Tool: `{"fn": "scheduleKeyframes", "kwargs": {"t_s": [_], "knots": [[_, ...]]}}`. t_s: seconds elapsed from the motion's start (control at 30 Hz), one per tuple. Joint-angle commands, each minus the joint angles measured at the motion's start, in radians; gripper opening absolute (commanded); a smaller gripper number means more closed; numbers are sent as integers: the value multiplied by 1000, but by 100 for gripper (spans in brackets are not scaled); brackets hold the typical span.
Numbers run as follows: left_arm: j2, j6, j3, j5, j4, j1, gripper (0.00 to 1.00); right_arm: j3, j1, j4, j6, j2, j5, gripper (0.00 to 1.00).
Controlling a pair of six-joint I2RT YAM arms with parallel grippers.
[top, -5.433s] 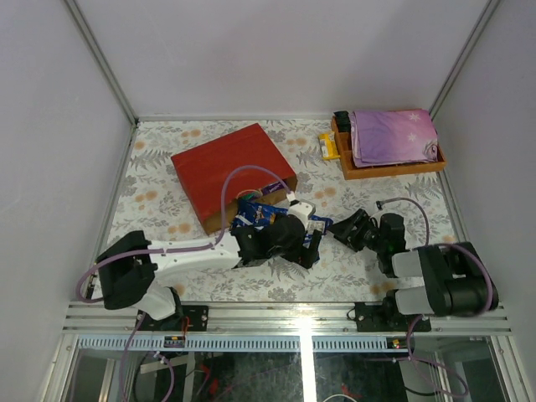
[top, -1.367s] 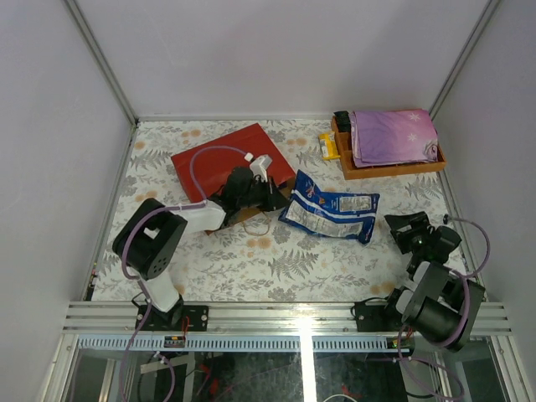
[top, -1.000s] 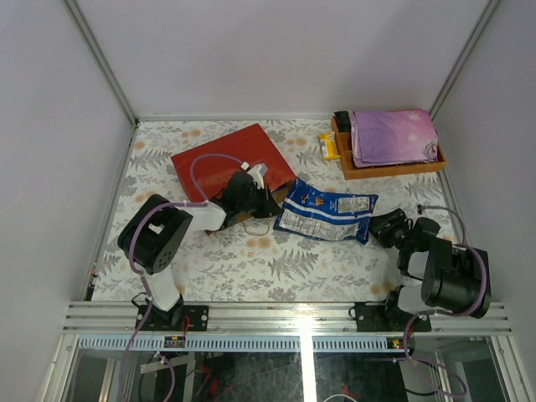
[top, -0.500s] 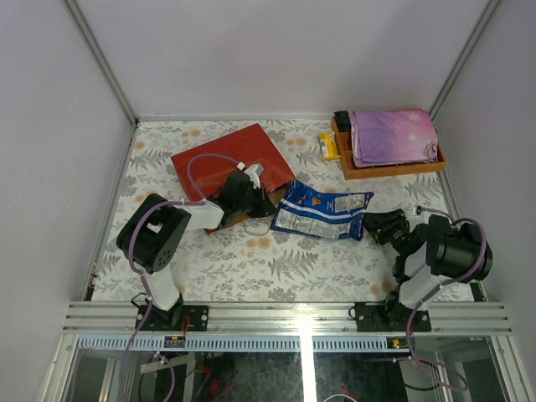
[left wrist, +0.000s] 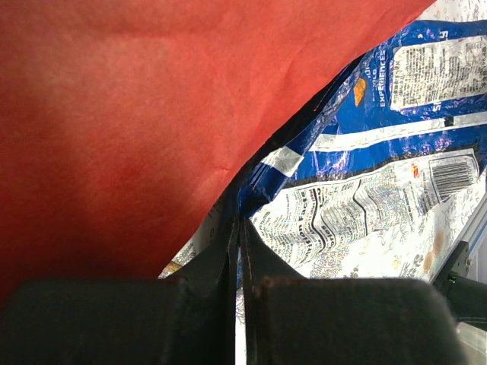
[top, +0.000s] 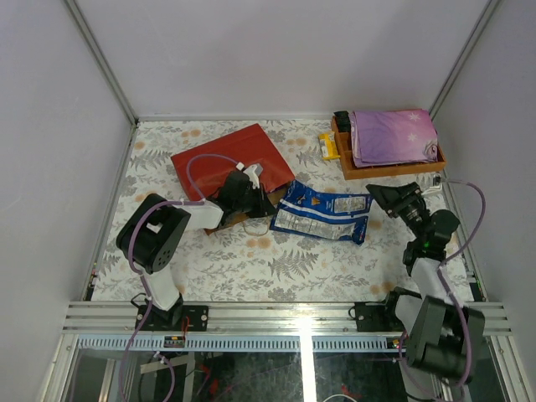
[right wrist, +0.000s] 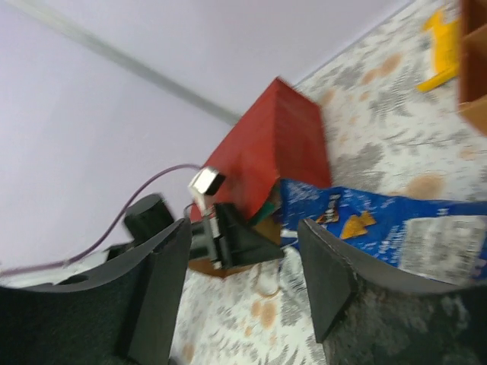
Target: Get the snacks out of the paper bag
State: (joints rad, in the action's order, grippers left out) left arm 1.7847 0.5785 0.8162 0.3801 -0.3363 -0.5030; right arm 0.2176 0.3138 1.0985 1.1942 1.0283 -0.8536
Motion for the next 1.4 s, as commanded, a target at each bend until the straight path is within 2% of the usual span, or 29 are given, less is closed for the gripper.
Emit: {"fn": "scheduleKeyframes", "kwargs": {"t_s": [0.0, 0.1, 0.2, 0.3, 0.5, 0.6, 0.83, 1.0, 1.07, 1.17, 1.2, 1.23, 1.27, 1.3, 1.37], "knots": [[-15, -30, -11, -23, 35, 17, 0, 43, 10, -601, -368, -158, 140, 68], [-19, -36, -15, -20, 38, 19, 0, 6, 82, -592, -376, -151, 110, 69], [-21, -37, -14, -12, 39, 18, 0, -31, 140, -488, -339, -70, 64, 71], [-22, -35, -16, -8, 37, 18, 0, -61, 146, -395, -316, 21, 64, 74], [-23, -32, -17, 2, 34, 18, 0, -137, 145, -55, -223, 239, 48, 75], [-18, -31, -15, 3, 33, 18, 0, -153, 128, 105, -174, 354, 38, 73], [-29, -34, -11, 0, 42, 18, 0, -166, 39, 297, -151, 585, 106, 65], [-35, -38, -15, -5, 51, 20, 0, -177, 30, 563, -49, 793, 101, 58], [-38, -36, -16, -3, 51, 19, 0, -164, 29, 606, -29, 853, 82, 54], [-49, -37, -17, -2, 54, 20, 0, -172, 29, 604, -34, 823, 75, 46], [-60, -36, -19, -3, 55, 20, 0, -175, 29, 597, -27, 794, 72, 39], [-65, -34, -21, -2, 53, 22, 0, -174, 29, 586, -18, 761, 68, 24], [-72, -29, -24, 2, 49, 23, 0, -171, 28, 562, -13, 723, 67, 5], [-81, -25, -25, 7, 46, 25, 0, -166, 29, 519, -16, 675, 68, 1], [-102, -14, -27, 16, 42, 26, 0, -147, 29, 387, -43, 549, 70, 0]]}}
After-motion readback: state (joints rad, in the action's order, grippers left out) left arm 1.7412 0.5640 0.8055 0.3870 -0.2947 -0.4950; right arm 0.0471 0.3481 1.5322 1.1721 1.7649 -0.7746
